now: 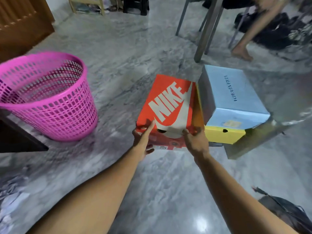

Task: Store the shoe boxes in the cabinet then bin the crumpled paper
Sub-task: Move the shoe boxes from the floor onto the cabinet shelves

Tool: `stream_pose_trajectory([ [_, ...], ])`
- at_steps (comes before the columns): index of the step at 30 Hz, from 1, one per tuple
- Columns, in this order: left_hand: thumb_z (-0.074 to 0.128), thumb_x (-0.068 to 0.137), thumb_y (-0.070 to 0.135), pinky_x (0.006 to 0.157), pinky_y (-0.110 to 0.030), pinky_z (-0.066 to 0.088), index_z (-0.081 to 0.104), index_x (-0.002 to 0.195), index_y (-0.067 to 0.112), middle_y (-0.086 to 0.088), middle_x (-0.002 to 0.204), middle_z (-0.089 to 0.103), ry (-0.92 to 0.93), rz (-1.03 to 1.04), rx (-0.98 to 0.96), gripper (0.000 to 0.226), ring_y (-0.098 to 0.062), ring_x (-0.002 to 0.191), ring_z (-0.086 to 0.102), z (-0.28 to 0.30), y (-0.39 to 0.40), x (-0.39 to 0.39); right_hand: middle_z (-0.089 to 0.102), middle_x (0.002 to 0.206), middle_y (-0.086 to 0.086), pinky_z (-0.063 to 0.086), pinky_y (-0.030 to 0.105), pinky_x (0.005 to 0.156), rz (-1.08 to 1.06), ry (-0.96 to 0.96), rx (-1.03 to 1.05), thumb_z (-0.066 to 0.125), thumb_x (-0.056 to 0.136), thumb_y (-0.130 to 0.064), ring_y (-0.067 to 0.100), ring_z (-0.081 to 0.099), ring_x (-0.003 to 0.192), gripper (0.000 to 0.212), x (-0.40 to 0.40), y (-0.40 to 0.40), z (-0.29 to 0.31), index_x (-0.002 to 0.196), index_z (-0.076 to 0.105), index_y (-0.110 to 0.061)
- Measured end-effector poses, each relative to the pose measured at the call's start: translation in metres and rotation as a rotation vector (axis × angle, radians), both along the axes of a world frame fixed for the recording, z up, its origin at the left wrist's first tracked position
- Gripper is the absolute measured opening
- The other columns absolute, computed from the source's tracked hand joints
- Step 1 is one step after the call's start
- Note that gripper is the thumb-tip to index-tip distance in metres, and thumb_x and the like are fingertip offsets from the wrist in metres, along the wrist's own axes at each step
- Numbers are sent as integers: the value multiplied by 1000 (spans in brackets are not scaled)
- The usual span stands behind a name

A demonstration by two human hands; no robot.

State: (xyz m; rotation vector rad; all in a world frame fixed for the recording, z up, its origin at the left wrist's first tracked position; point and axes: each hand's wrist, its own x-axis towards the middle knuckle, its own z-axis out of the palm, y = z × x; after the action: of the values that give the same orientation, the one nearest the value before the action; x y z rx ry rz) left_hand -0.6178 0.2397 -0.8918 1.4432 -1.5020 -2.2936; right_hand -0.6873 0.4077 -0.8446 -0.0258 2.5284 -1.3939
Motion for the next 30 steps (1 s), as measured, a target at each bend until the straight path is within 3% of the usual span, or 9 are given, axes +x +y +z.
stream_pose_trajectory([
  [7,87,64,55,75,-37,61,69,112,27,-3,104,77,140,305,1,57,-22,91,72,4,-22,43,77,78,5,62,53,79,25,-107,-145,55,80,-56,26,76,71,43,44,-12,-5,79,72,-17],
  [10,87,42,64,94,-48,59,67,114,30,-4,112,76,122,318,-20,82,-26,103,71,9,-45,83,74,101,4,55,51,94,-95,-59,-117,50,85,-60,30,70,96,42,43,-15,-2,100,66,-24],
  [15,72,53,68,79,-43,59,71,116,15,-12,104,76,96,259,-89,82,-31,96,71,32,-92,166,66,125,11,49,54,104,-228,-165,-229,48,71,-81,38,62,112,82,15,-20,8,124,57,-19],
  [18,69,71,61,70,-36,56,77,105,18,-11,96,79,103,229,-134,55,-29,85,72,51,-117,217,72,118,10,49,50,102,-38,-430,-323,50,67,-89,33,67,106,90,16,-27,27,123,64,-20],
  [20,69,80,52,85,-44,57,81,96,22,-16,102,79,126,243,-146,36,-33,92,73,69,-132,254,71,122,21,49,52,103,197,-608,-394,50,72,-90,38,67,114,91,29,-33,47,127,68,-20],
  [22,72,77,51,97,-47,53,84,84,22,-18,100,80,167,273,-168,32,-35,98,69,87,-146,287,66,129,26,49,58,106,401,-680,-427,62,64,-89,38,63,117,98,49,-42,65,129,70,-17],
  [25,55,100,28,82,-37,51,82,74,19,-5,75,79,228,274,-211,39,-30,83,68,118,-158,337,70,116,21,50,58,106,594,-680,-400,88,39,-75,37,63,111,107,84,-66,91,125,69,-14],
  [28,60,98,38,104,-51,50,81,100,17,-12,100,80,247,321,-271,30,-36,106,72,148,-170,387,70,117,25,51,58,102,675,-718,-444,99,34,-49,41,63,107,118,119,-94,107,135,60,-4],
  [30,75,82,59,116,-59,40,74,125,17,-18,126,73,295,323,-293,60,-41,123,65,167,-178,426,67,115,30,54,59,96,697,-757,-464,101,32,-41,44,62,102,122,147,-116,118,137,57,0],
])
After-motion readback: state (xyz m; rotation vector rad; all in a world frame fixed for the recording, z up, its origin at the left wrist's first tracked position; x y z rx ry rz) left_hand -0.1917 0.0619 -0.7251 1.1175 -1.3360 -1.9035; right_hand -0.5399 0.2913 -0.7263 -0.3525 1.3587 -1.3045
